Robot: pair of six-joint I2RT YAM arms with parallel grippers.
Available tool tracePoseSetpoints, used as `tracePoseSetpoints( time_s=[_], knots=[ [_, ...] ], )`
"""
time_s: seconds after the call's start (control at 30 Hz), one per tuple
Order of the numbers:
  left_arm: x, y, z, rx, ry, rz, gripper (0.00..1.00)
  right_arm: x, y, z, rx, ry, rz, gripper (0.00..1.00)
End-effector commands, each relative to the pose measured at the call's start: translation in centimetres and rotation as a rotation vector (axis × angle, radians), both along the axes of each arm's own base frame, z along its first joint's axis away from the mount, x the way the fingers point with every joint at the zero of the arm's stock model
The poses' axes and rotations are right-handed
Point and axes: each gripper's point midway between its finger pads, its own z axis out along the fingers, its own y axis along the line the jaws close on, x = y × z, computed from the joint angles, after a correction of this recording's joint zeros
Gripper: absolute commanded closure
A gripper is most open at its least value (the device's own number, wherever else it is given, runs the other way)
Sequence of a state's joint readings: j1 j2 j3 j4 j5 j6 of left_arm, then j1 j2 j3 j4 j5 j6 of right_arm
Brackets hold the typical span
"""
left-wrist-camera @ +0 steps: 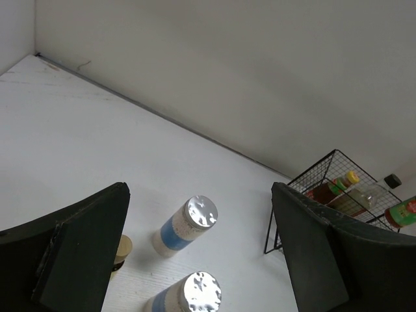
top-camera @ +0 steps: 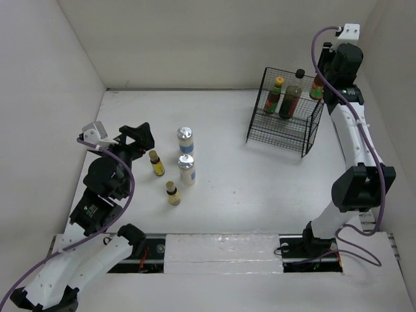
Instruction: Organize the condiment bottles
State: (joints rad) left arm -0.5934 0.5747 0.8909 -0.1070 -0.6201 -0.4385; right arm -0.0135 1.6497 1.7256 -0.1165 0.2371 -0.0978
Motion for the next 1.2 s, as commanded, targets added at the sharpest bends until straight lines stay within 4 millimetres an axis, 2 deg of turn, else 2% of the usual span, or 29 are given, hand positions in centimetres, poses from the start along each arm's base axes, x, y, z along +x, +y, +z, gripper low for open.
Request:
tracePoseSetpoints(
  time_s=[0.0,0.03,0.07,0.13,0.23,0.27,0.33,0.57,0.7,0.77,0.8,0.83,0.87,0.93,0.97,1.03,1.07,1.17],
  knots=[
    [0.4,-0.3,0.4,0.010,-0.015,-0.009,0.13,-1.4,-0.5,11.1,-0.010,-0.305,0.026,0.85],
    [0.6,-0.5,0.2,0.015,-0.008,-0.009,0.13,-1.2,-1.0,11.5,-0.005,-0.316,0.022,0.85],
    [0.6,-0.5,0.2,0.015,-0.008,-0.009,0.13,-0.4,-1.1,10.7,-0.004,-0.301,0.022,0.85],
    [0.6,-0.6,0.2,0.015,-0.008,-0.018,0.13,0.2,-1.9,10.5,0.002,-0.300,0.022,0.87],
    [0.6,-0.6,0.2,0.015,-0.008,-0.018,0.13,1.2,-2.2,9.8,0.020,-0.307,0.024,0.87],
    [0.6,-0.6,0.2,0.015,-0.008,-0.018,0.13,1.3,-2.0,10.2,0.031,-0.323,0.038,0.87],
    [0.8,-0.9,0.0,0.030,0.000,-0.028,0.13,2.3,-1.9,9.1,0.044,-0.310,0.048,0.87],
    [0.8,-1.1,0.2,0.025,-0.010,-0.039,0.13,3.6,-2.5,6.4,0.052,-0.310,0.040,0.87],
    [0.8,-1.3,0.2,0.026,-0.011,-0.048,0.13,3.7,-3.0,6.3,0.058,-0.324,0.033,0.87],
    [1.0,-1.4,0.0,0.040,-0.002,-0.047,0.13,4.0,-2.9,4.8,0.070,-0.302,0.032,0.87],
    [1.0,-1.4,0.0,0.040,-0.002,-0.047,0.13,4.2,-2.9,3.3,0.086,-0.280,0.032,0.85],
    [1.0,-1.4,0.0,0.040,-0.002,-0.047,0.13,4.2,-2.9,3.5,0.085,-0.291,0.033,0.85],
    [1.0,-1.5,0.0,0.040,-0.003,-0.056,0.13,4.2,-2.9,1.8,0.088,-0.261,0.031,0.85],
    [1.0,-1.5,0.0,0.040,-0.003,-0.057,0.13,4.2,-2.8,0.5,0.116,-0.263,0.033,0.84],
    [1.0,-1.5,0.0,0.040,-0.003,-0.057,0.13,4.3,-2.8,-1.6,0.120,-0.227,0.030,0.84],
    [0.9,-1.7,0.0,0.041,-0.004,-0.067,0.13,4.3,-2.7,-3.0,0.146,-0.212,0.030,0.84],
    [0.9,-1.7,0.0,0.041,-0.004,-0.067,0.13,4.6,-2.7,-4.7,0.158,-0.189,0.028,0.84],
    [0.9,-1.7,0.0,0.041,-0.004,-0.067,0.13,4.5,-2.7,-6.2,0.170,-0.165,0.026,0.83]
  ],
)
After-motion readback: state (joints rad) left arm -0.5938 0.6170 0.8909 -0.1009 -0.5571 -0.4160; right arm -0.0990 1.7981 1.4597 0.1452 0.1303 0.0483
